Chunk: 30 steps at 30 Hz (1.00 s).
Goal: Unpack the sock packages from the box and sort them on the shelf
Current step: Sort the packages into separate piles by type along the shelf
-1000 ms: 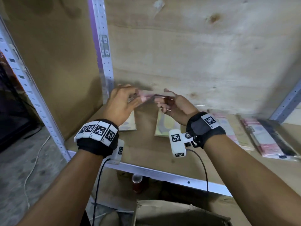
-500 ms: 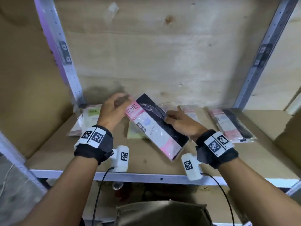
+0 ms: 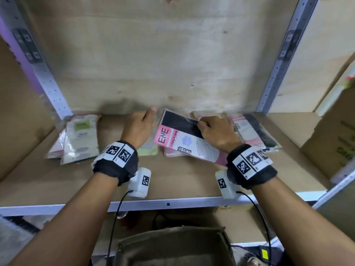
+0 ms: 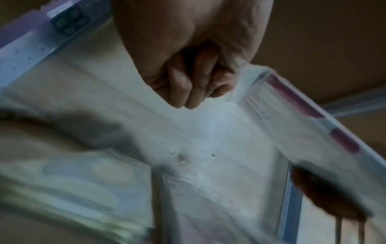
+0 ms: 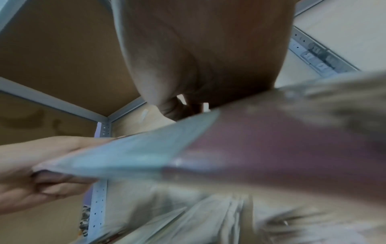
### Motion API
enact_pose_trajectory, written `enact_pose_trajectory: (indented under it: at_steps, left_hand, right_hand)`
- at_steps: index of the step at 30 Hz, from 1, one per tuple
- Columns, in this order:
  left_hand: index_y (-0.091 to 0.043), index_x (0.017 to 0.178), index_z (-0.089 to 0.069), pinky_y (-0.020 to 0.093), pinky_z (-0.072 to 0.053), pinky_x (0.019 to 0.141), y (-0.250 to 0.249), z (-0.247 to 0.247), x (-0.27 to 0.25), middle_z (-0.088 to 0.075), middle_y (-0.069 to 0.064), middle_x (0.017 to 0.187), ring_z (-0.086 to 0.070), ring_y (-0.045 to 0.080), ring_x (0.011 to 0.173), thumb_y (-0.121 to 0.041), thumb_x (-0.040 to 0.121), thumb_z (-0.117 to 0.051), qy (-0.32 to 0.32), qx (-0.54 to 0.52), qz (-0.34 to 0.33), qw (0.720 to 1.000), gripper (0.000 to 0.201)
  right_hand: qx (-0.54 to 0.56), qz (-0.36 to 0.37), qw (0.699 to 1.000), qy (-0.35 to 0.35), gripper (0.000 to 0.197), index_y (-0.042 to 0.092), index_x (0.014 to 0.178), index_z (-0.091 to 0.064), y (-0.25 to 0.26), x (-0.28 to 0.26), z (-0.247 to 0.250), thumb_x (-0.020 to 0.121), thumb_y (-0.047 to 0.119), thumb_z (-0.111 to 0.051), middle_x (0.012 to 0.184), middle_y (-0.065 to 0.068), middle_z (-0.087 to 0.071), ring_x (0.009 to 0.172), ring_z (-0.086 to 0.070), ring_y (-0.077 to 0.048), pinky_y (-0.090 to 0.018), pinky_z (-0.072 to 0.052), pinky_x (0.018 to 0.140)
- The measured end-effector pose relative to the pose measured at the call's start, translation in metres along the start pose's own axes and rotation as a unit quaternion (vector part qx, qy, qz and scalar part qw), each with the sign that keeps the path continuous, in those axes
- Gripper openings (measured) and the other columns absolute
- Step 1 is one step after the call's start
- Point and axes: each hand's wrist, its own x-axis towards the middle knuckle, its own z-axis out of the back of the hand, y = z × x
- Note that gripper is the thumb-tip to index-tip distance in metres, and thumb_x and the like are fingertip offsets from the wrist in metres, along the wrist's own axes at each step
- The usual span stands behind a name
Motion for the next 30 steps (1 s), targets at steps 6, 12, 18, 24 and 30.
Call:
enact_pose_trajectory:
  at_steps: [6,12,18,24,30]
  left_hand:
    - [-0.016,0.088,-0.051,0.014,-0.027,0.029,-0.010,-0.007,-0.003,-0.050,0.000,0.053,-0.044,0.008,0.031,-0.039,0.102,-0.051,0.118,-0.470,0.217,0.847,0.027]
    - [-0.019,0.071,-0.051,0.017,-0.019,0.028,-0.007,-0.001,0.003,-0.044,-0.004,0.038,-0.030,0.007,0.026,-0.047,0.101,-0.049,0.148,-0.482,0.223,0.834,0.041]
    - [-0.015,0.094,-0.070,0.023,-0.046,0.055,0.003,0.000,0.007,-0.070,0.002,0.072,-0.059,0.014,0.058,-0.079,0.086,-0.040,0.046,-0.480,0.260,0.837,0.071]
    - [-0.014,0.091,-0.072,0.023,-0.052,0.053,-0.018,-0.034,-0.023,-0.074,0.002,0.069,-0.070,0.016,0.055,-0.086,0.084,-0.019,0.150,-0.249,0.216,0.932,0.090]
    - [-0.016,0.093,-0.071,0.031,-0.054,0.064,-0.025,-0.055,-0.039,-0.076,0.009,0.087,-0.070,0.027,0.074,-0.071,0.093,-0.032,0.077,-0.087,0.133,0.984,0.068]
  right_hand:
    - [0.132,-0.027,0.990,0.048,0.041,0.036,0.059,-0.057,-0.007,0.000,0.000,0.096,0.033,-0.039,0.070,0.008,-0.061,0.066,-0.055,-0.012,-0.026,-0.035,0.058]
    - [0.242,-0.047,0.963,0.106,0.029,0.020,0.068,-0.052,-0.007,0.000,0.003,0.096,0.018,-0.046,0.071,0.002,-0.056,0.069,-0.051,-0.017,-0.031,-0.036,0.067]
    - [0.409,-0.094,0.898,0.130,0.021,0.008,0.092,-0.068,-0.010,-0.006,0.008,0.097,0.002,-0.048,0.093,-0.009,-0.068,0.082,-0.063,-0.021,-0.025,-0.051,0.071]
    - [0.551,-0.104,0.823,0.090,0.017,0.006,0.086,-0.057,-0.010,-0.004,0.002,0.102,0.007,-0.051,0.094,-0.014,-0.068,0.084,-0.066,-0.026,-0.036,-0.057,0.079]
    - [0.527,-0.104,0.839,0.090,0.014,0.010,0.103,-0.058,-0.010,-0.009,-0.003,0.099,0.023,-0.060,0.096,-0.010,-0.074,0.083,-0.069,-0.026,-0.032,-0.057,0.064]
